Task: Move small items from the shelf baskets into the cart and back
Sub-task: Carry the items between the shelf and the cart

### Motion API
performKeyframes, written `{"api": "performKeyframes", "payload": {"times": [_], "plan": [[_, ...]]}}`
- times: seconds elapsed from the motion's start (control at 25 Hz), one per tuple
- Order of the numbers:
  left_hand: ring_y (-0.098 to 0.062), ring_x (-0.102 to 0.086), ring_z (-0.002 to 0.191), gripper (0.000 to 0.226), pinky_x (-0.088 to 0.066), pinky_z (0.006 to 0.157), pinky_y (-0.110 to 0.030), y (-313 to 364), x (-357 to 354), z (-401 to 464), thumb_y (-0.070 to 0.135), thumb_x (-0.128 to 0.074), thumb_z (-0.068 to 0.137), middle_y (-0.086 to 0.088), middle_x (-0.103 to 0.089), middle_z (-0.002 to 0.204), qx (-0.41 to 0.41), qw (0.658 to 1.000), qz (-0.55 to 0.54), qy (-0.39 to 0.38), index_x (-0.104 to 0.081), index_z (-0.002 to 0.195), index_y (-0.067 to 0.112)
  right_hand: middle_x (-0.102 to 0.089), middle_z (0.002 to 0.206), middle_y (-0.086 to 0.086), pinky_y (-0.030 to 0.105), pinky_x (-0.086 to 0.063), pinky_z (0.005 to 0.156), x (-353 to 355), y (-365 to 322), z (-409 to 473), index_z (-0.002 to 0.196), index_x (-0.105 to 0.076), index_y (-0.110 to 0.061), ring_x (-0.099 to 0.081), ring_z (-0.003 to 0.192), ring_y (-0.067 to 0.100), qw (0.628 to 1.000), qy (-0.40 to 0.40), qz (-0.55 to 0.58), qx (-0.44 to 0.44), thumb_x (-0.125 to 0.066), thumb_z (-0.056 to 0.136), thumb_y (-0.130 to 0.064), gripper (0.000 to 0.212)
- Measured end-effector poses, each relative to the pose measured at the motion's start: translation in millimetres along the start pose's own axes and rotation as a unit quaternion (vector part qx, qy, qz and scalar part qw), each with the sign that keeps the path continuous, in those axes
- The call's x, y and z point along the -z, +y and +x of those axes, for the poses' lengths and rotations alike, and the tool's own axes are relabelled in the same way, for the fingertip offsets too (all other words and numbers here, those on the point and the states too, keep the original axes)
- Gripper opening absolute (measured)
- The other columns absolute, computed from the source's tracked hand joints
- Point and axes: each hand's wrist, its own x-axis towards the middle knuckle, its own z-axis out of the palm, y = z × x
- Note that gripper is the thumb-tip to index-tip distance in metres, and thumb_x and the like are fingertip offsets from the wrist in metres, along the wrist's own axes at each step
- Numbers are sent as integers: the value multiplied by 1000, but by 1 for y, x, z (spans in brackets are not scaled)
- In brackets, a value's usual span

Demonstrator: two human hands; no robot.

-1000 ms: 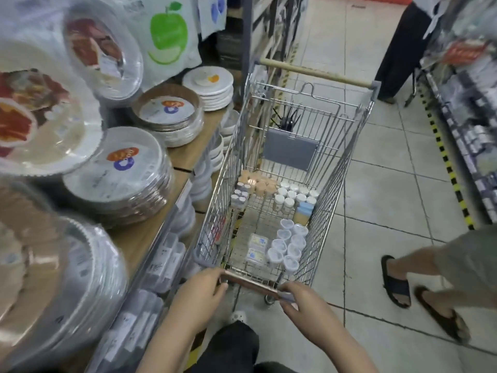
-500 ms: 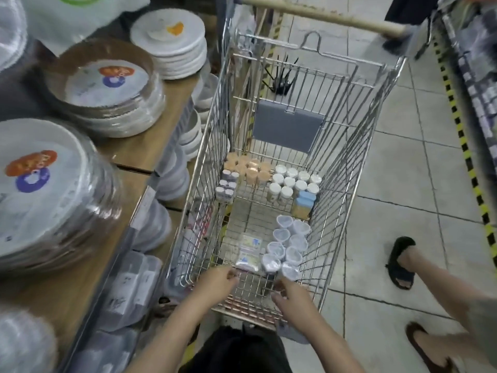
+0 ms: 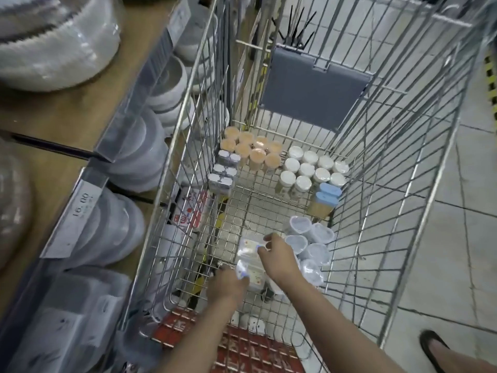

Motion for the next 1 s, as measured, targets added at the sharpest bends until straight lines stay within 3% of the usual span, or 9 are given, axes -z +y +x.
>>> {"api": "performKeyframes", "payload": {"times": [0.12, 0.24, 0.32, 0.52, 0.72, 0.88, 1.0], "plan": [[-22, -58, 103, 53, -46, 86, -32, 1, -24, 19, 58, -59, 80, -2, -62, 113, 15, 1000, -18, 1, -54, 111, 16, -58, 124, 14, 32, -43, 89, -7, 2, 20, 131, -46, -6, -55, 112, 28, 999, 1, -32, 3, -48, 93, -14, 38], [-21, -58, 104, 67, -46, 90, -39, -1, -39, 31, 71, -58, 69, 1, -62, 112, 37, 999, 1, 1, -54, 113, 20, -58, 124, 15, 33, -43, 87, -14, 5, 34, 129, -46, -4, -53, 113, 30, 996, -8, -90, 17, -47, 92, -13, 37], [-21, -59, 103, 65, -46, 90, -40, -3, -43, 35, 72, -60, 67, 2, -63, 109, 48, 999, -2, 0, -55, 109, 22, -56, 125, 16, 33, -42, 86, -19, 6, 39, 127, -45, -4, -53, 113, 30, 993, -14, -119, 19, -46, 93, -14, 35], [-15, -62, 74, 38, -51, 70, -26, 2, -29, 36, 49, -77, 69, 4, -69, 89, 63, 995, -68, 39, -61, 87, 21, -50, 127, 18, 31, -40, 85, -36, 5, 55, 128, -41, -3, -51, 114, 32, 983, -40, -180, 1, -46, 94, -16, 36], [-13, -54, 66, 27, -33, 47, -21, -15, 11, 40, 36, -71, 81, 4, -60, 84, 55, 996, -24, 70, -57, 93, 17, -39, 138, 16, 37, -36, 101, -59, 3, 74, 139, -31, -5, -37, 128, 32, 957, -57, -286, 6, -47, 93, -11, 49], [-19, -61, 71, 25, -40, 51, -23, -31, 43, 46, 32, -71, 82, 1, -63, 84, 38, 992, -16, 120, -53, 89, 16, -41, 138, 14, 40, -35, 102, -68, 7, 83, 137, -34, -7, -36, 129, 30, 930, -52, -365, 20, -47, 90, -5, 49], [-16, -55, 66, 25, -32, 46, -22, -32, 50, 44, 31, -71, 82, 3, -61, 83, 21, 989, -59, 135, -56, 95, 15, -44, 134, 13, 39, -37, 100, -70, 10, 85, 133, -40, -6, -42, 124, 28, 922, -41, -385, 29, -50, 91, -7, 43]]}}
